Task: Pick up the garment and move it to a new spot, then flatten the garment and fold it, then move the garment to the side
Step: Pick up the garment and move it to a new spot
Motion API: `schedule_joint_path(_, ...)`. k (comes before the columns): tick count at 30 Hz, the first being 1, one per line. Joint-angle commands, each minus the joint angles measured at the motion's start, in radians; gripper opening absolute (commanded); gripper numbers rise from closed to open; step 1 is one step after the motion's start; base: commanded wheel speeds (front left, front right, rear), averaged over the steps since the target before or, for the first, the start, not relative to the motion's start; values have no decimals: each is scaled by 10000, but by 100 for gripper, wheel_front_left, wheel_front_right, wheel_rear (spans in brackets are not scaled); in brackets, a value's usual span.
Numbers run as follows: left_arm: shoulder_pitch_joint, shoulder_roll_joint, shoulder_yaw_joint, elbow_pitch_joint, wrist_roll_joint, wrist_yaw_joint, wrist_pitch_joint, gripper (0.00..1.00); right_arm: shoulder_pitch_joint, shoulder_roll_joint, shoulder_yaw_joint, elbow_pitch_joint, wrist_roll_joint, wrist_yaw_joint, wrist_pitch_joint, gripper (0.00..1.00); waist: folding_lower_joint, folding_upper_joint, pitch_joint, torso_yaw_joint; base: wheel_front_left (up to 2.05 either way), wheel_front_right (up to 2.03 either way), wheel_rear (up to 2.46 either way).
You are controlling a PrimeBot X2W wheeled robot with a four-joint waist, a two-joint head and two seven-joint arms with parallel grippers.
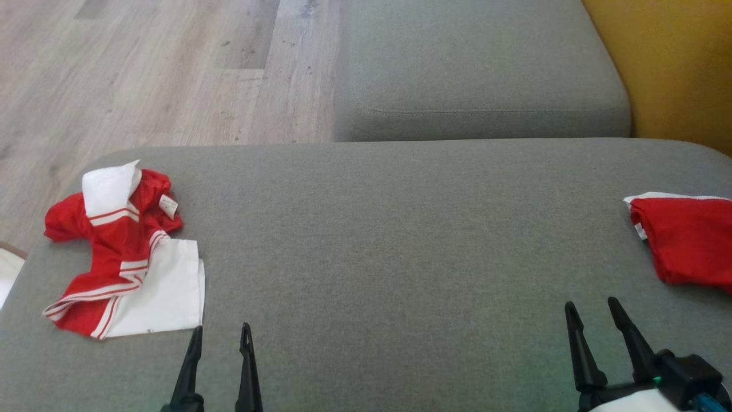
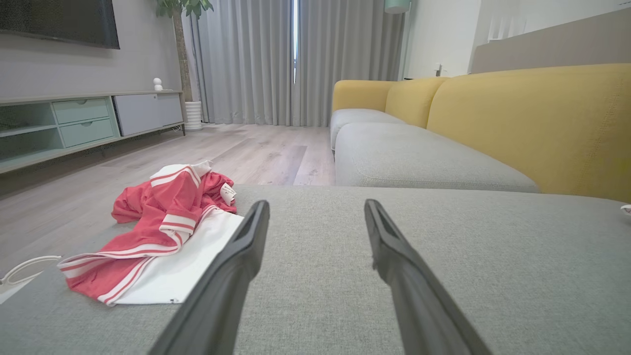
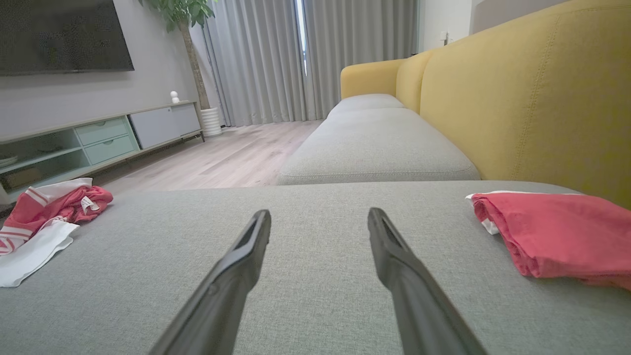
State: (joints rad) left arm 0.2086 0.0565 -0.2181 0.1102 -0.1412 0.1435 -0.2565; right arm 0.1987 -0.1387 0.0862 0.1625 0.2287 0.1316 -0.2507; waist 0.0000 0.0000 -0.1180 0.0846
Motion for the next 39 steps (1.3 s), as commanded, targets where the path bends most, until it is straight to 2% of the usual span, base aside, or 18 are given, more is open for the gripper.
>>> schedule_joint_path(1, -459, -62, 323, -315, 85, 13, -53, 100, -527, -305, 224, -282, -27, -9, -110, 100, 0, 0, 52, 134, 0, 0, 0)
schedule_joint_path(8, -555, -62, 520, -285, 210, -2, -53, 100, -710, -232, 450, -303, -15, -9, -110, 100, 0, 0, 216, 882, 0, 0, 0)
schedule_joint_path(19, -506, -62, 754, -419, 179, 50, -53, 100, -765, -143, 674, -265, 19, -9, -110, 100, 0, 0, 468, 2619, 0, 0, 0)
schedule_joint_path(25, -449, -62, 879, -503, 124, 134, -53, 100, -839, -101, 794, -224, 32, -9, -110, 100, 0, 0, 501, 3326, 0, 0, 0)
schedule_joint_path(35, -580, -62, 1176, -644, 99, 223, -53, 100, -886, -189, 848, -270, -40, -9, -111, 100, 0, 0, 681, 3776, 0, 0, 0)
schedule_joint_path(39, -1105, 24, 1474, -746, 335, 82, -53, 100, -923, -346, 840, -357, -74, -9, -111, 100, 0, 0, 969, 3748, 0, 0, 0)
